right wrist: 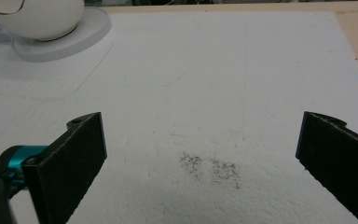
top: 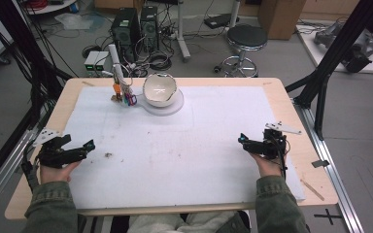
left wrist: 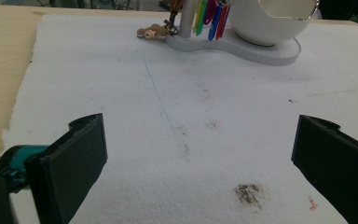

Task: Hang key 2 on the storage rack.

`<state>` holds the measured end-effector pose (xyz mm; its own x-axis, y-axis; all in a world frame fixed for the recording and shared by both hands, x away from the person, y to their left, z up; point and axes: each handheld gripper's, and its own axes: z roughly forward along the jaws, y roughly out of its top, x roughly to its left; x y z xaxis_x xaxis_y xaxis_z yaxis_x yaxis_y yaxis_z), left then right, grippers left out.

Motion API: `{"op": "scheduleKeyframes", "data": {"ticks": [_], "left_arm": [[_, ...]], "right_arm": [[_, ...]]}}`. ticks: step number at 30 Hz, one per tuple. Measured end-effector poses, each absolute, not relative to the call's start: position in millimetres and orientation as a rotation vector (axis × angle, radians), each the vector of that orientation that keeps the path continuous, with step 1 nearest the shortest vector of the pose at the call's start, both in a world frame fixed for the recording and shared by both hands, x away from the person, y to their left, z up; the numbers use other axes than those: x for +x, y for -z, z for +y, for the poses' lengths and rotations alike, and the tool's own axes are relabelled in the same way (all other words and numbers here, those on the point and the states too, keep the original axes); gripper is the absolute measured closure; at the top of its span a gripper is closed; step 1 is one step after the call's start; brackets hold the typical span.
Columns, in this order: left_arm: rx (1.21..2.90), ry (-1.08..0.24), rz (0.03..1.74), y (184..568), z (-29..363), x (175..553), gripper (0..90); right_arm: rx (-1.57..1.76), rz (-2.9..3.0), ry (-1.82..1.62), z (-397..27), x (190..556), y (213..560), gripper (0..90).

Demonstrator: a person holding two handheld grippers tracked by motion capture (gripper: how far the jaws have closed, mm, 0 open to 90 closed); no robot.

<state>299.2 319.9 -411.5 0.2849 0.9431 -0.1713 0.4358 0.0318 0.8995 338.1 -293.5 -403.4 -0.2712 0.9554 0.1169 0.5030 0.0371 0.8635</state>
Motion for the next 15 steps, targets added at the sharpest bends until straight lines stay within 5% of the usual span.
{"op": "scheduleKeyframes", "data": {"ticks": [15], "left_arm": [[1.541,-0.684,1.294,413,320,295,3.7]], "right_arm": [[1.381,1.721,-1.233,-300,324,406,0.6]]}}
